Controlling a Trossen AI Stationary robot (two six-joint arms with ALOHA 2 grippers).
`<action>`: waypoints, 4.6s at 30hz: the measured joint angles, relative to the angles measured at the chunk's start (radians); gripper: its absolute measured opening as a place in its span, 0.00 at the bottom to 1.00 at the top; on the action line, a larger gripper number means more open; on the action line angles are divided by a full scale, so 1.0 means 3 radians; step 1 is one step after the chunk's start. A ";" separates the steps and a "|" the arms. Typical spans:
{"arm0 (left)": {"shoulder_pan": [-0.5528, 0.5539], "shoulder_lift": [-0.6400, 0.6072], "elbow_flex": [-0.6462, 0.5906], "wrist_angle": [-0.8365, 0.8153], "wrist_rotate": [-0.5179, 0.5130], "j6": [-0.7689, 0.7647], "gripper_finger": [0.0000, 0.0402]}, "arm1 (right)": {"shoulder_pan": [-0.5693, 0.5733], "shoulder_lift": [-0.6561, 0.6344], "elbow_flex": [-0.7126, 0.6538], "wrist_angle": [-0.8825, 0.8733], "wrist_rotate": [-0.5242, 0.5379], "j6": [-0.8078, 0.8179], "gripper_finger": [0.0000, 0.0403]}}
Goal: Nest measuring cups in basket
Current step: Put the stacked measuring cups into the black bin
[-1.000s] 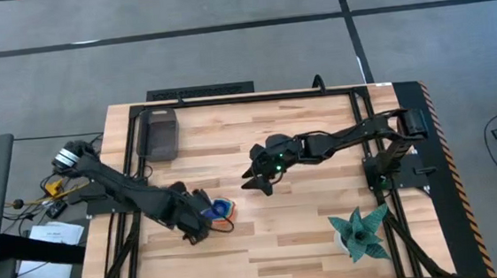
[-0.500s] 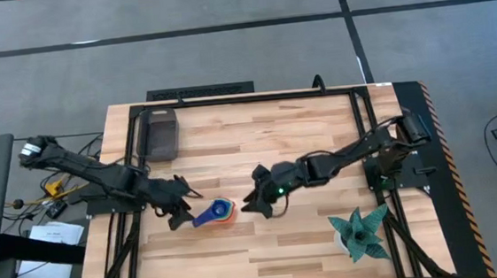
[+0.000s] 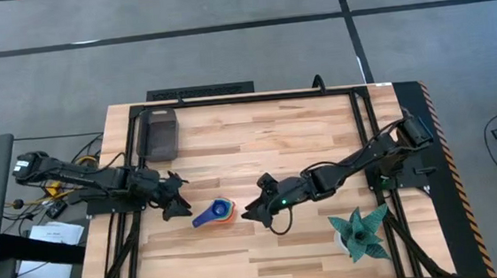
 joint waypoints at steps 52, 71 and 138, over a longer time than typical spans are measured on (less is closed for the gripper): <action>0.0804 0.0005 -0.0048 0.0337 0.0992 0.0073 0.54 | -0.1408 0.0001 0.0076 0.0343 -0.0468 -0.0778 0.66; 0.1469 0.0673 -0.0045 0.1021 0.1655 0.0430 0.57 | -0.1002 0.0001 0.0209 0.0041 0.0342 -0.0612 0.66; 0.0806 0.3135 0.0512 0.2389 0.2451 0.0571 0.73 | -0.0833 0.0001 0.0209 -0.0157 0.0001 -0.0492 0.66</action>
